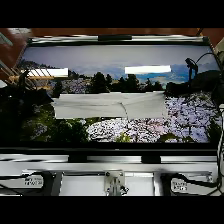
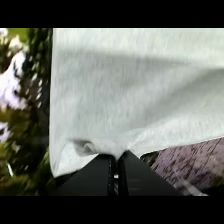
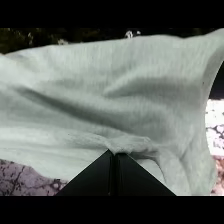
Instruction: Fold the shirts.
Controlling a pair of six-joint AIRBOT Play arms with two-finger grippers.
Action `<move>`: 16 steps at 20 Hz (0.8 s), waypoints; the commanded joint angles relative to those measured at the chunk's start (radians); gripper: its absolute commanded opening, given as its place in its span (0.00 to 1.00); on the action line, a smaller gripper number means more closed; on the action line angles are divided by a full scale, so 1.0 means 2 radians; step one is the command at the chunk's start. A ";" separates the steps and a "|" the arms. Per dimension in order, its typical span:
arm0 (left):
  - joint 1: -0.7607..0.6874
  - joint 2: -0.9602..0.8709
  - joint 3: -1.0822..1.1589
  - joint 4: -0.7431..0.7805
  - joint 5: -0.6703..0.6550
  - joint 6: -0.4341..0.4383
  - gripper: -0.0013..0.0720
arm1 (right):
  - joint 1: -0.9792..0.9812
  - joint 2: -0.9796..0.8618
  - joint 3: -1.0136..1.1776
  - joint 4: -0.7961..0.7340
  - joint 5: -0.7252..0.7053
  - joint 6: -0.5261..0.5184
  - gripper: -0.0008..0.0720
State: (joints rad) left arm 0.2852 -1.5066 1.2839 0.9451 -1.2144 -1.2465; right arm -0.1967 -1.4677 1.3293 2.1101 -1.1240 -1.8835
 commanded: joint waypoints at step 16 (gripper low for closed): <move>-0.036 -0.142 0.117 -0.015 -0.024 -0.045 0.95 | 0.003 -0.112 0.069 -0.066 0.038 0.026 0.78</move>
State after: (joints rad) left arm 0.2039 -1.7844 1.4918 0.9169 -1.1976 -1.3403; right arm -0.1810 -1.6989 1.4620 2.0571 -1.0157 -1.8267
